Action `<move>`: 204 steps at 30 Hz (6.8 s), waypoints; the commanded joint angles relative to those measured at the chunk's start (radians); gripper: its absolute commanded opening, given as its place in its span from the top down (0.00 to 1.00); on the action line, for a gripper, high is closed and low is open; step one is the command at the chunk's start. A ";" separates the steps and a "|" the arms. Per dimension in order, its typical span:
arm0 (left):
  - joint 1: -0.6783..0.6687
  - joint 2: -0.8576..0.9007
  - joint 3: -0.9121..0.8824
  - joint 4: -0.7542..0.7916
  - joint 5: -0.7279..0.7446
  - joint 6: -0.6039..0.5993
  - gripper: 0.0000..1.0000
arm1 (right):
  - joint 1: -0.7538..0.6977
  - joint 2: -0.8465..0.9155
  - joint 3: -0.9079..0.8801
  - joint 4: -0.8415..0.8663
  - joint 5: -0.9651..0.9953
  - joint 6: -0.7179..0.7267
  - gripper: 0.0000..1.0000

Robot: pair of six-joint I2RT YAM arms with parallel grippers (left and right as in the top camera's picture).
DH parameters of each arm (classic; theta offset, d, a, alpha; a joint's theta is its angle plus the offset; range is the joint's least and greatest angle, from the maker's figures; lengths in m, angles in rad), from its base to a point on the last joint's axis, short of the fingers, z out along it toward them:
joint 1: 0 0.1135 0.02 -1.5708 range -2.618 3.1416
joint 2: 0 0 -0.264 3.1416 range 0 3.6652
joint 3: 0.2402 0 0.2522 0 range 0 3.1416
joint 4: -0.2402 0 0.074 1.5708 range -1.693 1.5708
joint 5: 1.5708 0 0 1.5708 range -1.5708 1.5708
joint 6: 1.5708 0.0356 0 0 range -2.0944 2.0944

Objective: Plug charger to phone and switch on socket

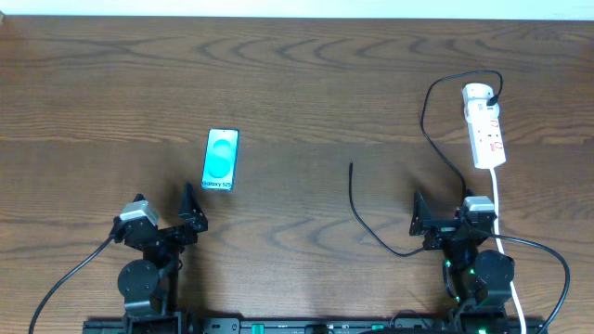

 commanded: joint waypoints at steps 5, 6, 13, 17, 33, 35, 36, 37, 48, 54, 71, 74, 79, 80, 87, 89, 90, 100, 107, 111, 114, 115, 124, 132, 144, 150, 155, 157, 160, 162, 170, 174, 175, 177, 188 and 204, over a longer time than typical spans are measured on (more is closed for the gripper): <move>0.004 -0.007 -0.016 -0.037 0.011 0.010 0.02 | 0.007 -0.007 -0.001 -0.005 0.005 -0.006 0.01; 0.004 -0.007 -0.016 -0.037 0.011 0.010 0.02 | 0.007 -0.007 -0.001 -0.005 0.004 -0.006 0.01; 0.004 -0.007 -0.016 -0.037 0.011 0.010 0.02 | 0.007 -0.007 -0.001 -0.005 0.004 -0.006 0.01; 0.004 -0.007 -0.016 -0.037 0.013 0.010 0.02 | 0.007 -0.007 -0.001 -0.005 0.005 -0.006 0.01; 0.003 -0.002 0.032 0.031 0.152 0.010 0.02 | 0.007 -0.007 -0.001 -0.005 0.005 -0.006 0.01; 0.003 0.023 0.078 0.030 0.151 0.011 0.02 | 0.007 -0.007 -0.001 -0.005 0.005 -0.006 0.01; 0.003 0.047 0.109 0.030 0.151 0.014 0.02 | 0.007 -0.007 -0.001 -0.005 0.004 -0.006 0.01; 0.003 0.082 0.149 0.030 0.151 0.022 0.02 | 0.007 -0.007 -0.001 -0.005 0.005 -0.006 0.01; 0.003 0.756 0.828 -0.237 0.222 0.070 0.02 | 0.007 -0.007 -0.001 -0.005 0.005 -0.006 0.01; 0.002 1.146 1.299 -0.591 0.254 0.071 0.02 | 0.007 -0.007 -0.001 -0.005 0.005 -0.006 0.01; -0.016 1.608 1.533 -1.061 0.254 0.103 0.02 | 0.007 -0.007 -0.001 -0.005 0.005 -0.006 0.01; -0.016 1.646 1.533 -1.064 0.254 0.103 0.02 | 0.007 -0.007 -0.001 -0.005 0.005 -0.006 0.01; -0.016 1.671 1.533 -1.070 0.253 0.096 0.24 | 0.007 -0.007 -0.001 -0.005 0.004 -0.006 0.01; -0.016 1.671 1.533 -1.073 0.253 0.096 0.34 | 0.007 -0.007 -0.001 -0.005 0.004 -0.006 0.01; -0.016 1.671 1.533 -1.052 0.253 0.097 0.02 | 0.007 -0.007 -0.001 -0.005 0.005 -0.006 0.01; -0.017 1.674 1.533 -1.030 0.248 0.097 0.02 | 0.007 -0.007 -0.001 -0.005 0.005 -0.006 0.01; -0.021 1.677 1.533 -1.021 0.232 0.097 0.02 | 0.007 -0.007 -0.001 -0.005 0.004 -0.006 0.01; -0.166 1.756 1.533 -1.015 -0.037 0.108 0.02 | 0.007 -0.007 -0.001 -0.005 0.005 -0.006 0.01; -0.225 1.826 1.533 -0.958 -0.147 0.059 0.02 | 0.007 -0.007 -0.001 -0.005 0.005 -0.006 0.01; -0.225 1.875 1.533 -0.947 -0.151 0.054 0.02 | 0.007 -0.007 -0.001 -0.005 0.004 -0.006 0.01; -0.225 1.921 1.533 -0.948 -0.150 0.054 0.02 | 0.007 -0.007 -0.001 -0.005 0.005 -0.006 0.01; -0.225 1.936 1.533 -0.948 -0.147 0.055 0.02 | 0.007 -0.007 -0.001 -0.005 0.005 -0.006 0.01; -0.225 2.007 1.533 -0.937 -0.109 0.060 0.02 | 0.007 -0.007 -0.001 -0.005 0.005 -0.006 0.01; -0.225 2.007 1.527 -0.936 -0.109 0.069 0.02 | 0.007 -0.007 -0.001 -0.005 0.005 -0.006 0.01; -0.225 2.007 1.490 -0.936 -0.109 0.069 0.02 | 0.007 -0.007 -0.001 -0.005 0.005 -0.006 0.01; -0.225 2.007 1.489 -0.936 -0.060 0.076 0.02 | 0.007 -0.007 -0.001 -0.005 0.005 -0.006 0.01; -0.225 2.009 1.489 -0.937 -0.057 0.078 0.02 | 0.007 -0.007 -0.001 -0.005 0.005 -0.006 0.01; -0.225 2.009 1.489 -0.937 -0.057 0.078 0.02 | 0.007 -0.007 -0.001 -0.005 0.004 -0.006 0.01; -0.225 2.009 1.489 -0.937 -0.057 0.085 0.02 | 0.007 -0.007 -0.001 -0.005 0.005 -0.006 0.01; -0.225 2.009 1.489 -0.937 -0.057 0.086 0.02 | 0.007 -0.007 -0.001 -0.005 0.004 -0.006 0.01; -0.225 2.009 1.464 -0.912 -0.057 0.086 0.02 | 0.007 -0.007 -0.001 -0.005 0.005 -0.006 0.01; -0.225 2.009 1.455 -0.895 -0.057 0.088 0.02 | 0.007 -0.007 -0.001 -0.005 0.005 -0.006 0.01; -0.225 2.009 1.454 -0.890 -0.057 0.093 0.02 | 0.007 -0.007 -0.001 -0.005 0.005 -0.006 0.01; -0.225 2.010 1.453 -0.880 -0.058 0.107 0.02 | 0.007 -0.007 -0.001 -0.005 0.005 -0.006 0.01; -0.225 2.010 1.390 -0.803 -0.057 0.123 0.02 | 0.007 -0.007 -0.001 -0.005 0.005 -0.006 0.01; -0.225 2.011 1.333 -0.730 -0.057 0.126 0.02 | 0.007 -0.007 -0.001 -0.005 0.004 -0.006 0.01</move>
